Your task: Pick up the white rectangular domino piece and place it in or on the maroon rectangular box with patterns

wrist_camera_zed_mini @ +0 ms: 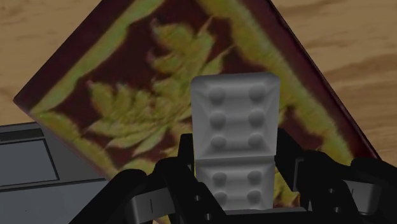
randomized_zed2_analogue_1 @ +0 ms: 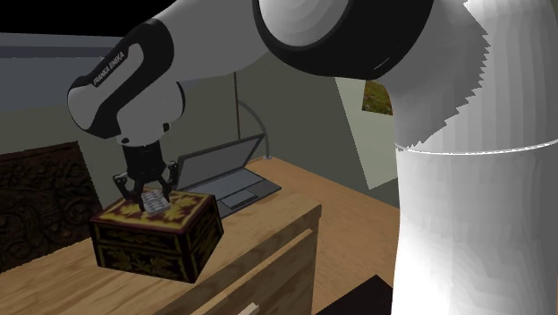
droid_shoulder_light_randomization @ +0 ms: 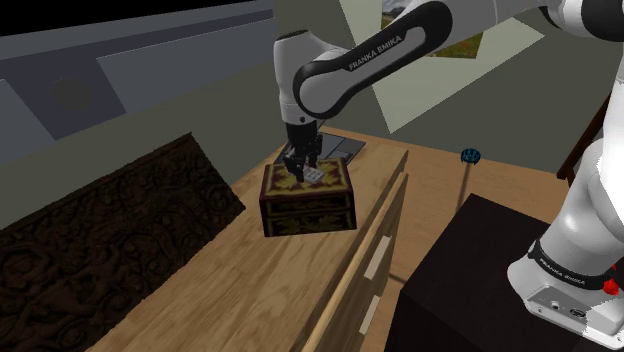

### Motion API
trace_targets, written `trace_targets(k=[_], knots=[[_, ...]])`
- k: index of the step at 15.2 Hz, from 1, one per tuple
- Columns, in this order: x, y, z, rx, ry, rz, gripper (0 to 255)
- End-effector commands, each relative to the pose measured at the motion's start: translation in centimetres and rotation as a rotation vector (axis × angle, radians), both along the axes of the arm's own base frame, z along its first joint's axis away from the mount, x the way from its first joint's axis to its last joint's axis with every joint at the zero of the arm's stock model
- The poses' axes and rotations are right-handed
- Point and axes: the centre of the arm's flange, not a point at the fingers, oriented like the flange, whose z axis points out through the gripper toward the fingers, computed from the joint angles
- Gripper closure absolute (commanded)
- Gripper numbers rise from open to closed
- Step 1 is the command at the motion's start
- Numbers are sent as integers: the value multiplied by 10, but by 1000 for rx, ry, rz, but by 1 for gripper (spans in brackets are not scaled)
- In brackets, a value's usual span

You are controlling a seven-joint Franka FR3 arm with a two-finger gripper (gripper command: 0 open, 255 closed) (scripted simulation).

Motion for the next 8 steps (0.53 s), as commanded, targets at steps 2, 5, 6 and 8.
trace_targets(k=[2,5,6,8], knots=[[0,0,0,0,0,0,255],[0,0,0,0,0,0,0],[0,0,0,0,0,0,0],[0,0,0,0,0,0,0]])
